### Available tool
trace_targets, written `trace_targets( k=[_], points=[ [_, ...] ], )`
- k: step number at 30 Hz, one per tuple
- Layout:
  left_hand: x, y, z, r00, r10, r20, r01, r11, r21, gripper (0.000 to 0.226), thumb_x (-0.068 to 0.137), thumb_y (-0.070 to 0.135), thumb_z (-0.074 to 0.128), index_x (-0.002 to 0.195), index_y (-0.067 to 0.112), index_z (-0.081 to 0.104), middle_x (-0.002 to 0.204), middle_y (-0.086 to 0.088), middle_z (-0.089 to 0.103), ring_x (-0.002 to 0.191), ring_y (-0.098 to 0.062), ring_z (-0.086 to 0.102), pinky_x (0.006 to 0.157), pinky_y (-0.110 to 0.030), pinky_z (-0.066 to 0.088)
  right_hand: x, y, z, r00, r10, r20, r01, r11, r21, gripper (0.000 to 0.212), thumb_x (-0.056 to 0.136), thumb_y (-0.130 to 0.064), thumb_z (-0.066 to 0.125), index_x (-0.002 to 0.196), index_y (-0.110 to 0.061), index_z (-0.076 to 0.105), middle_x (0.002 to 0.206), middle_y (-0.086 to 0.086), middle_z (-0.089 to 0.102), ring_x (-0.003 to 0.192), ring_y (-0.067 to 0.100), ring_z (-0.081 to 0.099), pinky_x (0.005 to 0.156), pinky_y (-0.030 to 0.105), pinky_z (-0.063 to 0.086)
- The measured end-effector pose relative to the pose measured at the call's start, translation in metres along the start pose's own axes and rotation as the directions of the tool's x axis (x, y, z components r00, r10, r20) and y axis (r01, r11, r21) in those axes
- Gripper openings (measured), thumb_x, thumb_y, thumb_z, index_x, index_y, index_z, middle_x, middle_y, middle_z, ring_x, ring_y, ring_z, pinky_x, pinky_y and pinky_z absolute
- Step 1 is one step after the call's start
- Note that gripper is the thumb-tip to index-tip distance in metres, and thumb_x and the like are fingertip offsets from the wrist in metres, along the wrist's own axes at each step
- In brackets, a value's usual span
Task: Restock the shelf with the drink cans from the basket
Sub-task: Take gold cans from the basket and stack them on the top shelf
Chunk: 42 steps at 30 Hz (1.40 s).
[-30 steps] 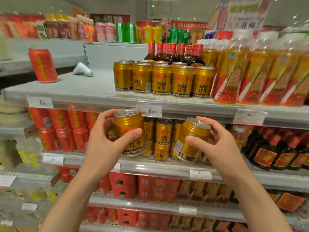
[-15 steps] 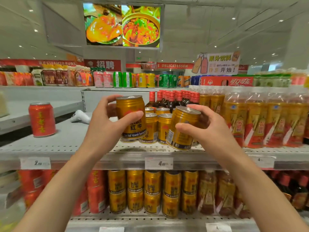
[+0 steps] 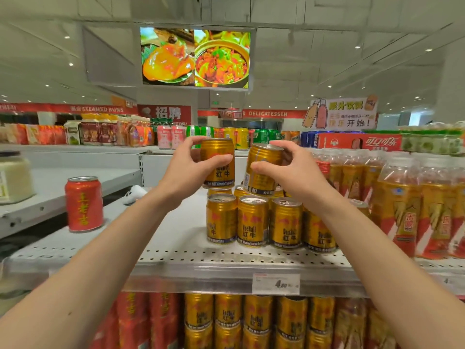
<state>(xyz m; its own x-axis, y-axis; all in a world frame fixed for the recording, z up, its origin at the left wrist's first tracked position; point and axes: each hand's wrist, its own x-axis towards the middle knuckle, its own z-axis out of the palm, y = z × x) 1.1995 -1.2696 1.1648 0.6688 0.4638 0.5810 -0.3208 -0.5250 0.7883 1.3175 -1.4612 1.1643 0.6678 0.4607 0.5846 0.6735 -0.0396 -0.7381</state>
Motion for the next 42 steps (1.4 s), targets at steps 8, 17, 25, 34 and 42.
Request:
trace_targets(
  k=[8, 17, 25, 34, 42],
  points=[
    [0.007, -0.035, 0.003, 0.996, -0.065, 0.066, 0.067, 0.998, -0.023, 0.07, 0.08, 0.039, 0.083, 0.141, 0.025, 0.05, 0.126, 0.001, 0.069, 0.112, -0.015, 0.067, 0.082, -0.028, 0.056, 0.012, 0.013, 0.013, 0.998, 0.018, 0.066, -0.014, 0.998, -0.053, 0.086, 0.076, -0.044, 0.087, 0.148, -0.024, 0.046, 0.132, -0.003, 0.064, 0.116, 0.014, 0.064, 0.096, 0.036, 0.057],
    [0.005, -0.045, -0.001, 0.991, -0.026, 0.13, 0.033, 0.998, -0.054, 0.078, 0.074, 0.053, 0.083, 0.143, 0.033, 0.053, 0.128, 0.002, 0.071, 0.117, -0.017, 0.068, 0.099, -0.045, 0.056, 0.006, 0.013, 0.014, 0.994, -0.012, 0.108, 0.026, 0.991, -0.13, 0.082, 0.08, -0.049, 0.082, 0.15, -0.026, 0.046, 0.135, -0.009, 0.058, 0.111, 0.002, 0.059, 0.074, 0.01, 0.047],
    [-0.004, -0.046, 0.002, 0.966, -0.021, 0.258, -0.002, 0.996, 0.085, 0.083, 0.079, 0.067, 0.067, 0.152, 0.046, 0.035, 0.144, 0.006, 0.057, 0.127, -0.018, 0.058, 0.101, -0.042, 0.053, -0.003, 0.013, 0.005, 0.96, 0.042, 0.277, 0.062, 0.933, -0.354, 0.113, 0.076, -0.054, 0.083, 0.161, -0.035, 0.012, 0.152, -0.004, 0.046, 0.115, 0.011, 0.061, 0.09, 0.021, 0.049],
    [-0.013, -0.049, -0.002, 0.946, -0.078, 0.314, 0.04, 0.991, 0.126, 0.103, 0.076, 0.036, 0.086, 0.155, 0.05, 0.021, 0.142, -0.002, 0.058, 0.122, -0.026, 0.063, 0.099, -0.051, 0.055, -0.009, 0.015, 0.006, 0.94, 0.048, 0.338, 0.089, 0.922, -0.377, 0.132, 0.071, -0.041, 0.091, 0.16, -0.035, -0.005, 0.16, 0.0, 0.041, 0.129, 0.011, 0.047, 0.101, 0.028, 0.04],
    [-0.017, -0.05, -0.013, 0.954, -0.063, 0.294, 0.02, 0.989, 0.148, 0.103, 0.071, 0.045, 0.087, 0.153, 0.052, 0.025, 0.135, -0.002, 0.063, 0.108, -0.02, 0.071, 0.09, -0.045, 0.06, -0.011, 0.015, 0.008, 0.945, -0.004, 0.326, 0.126, 0.927, -0.354, 0.13, 0.07, -0.041, 0.092, 0.161, -0.031, 0.0, 0.158, 0.0, 0.043, 0.124, 0.006, 0.046, 0.1, 0.024, 0.041]
  ],
)
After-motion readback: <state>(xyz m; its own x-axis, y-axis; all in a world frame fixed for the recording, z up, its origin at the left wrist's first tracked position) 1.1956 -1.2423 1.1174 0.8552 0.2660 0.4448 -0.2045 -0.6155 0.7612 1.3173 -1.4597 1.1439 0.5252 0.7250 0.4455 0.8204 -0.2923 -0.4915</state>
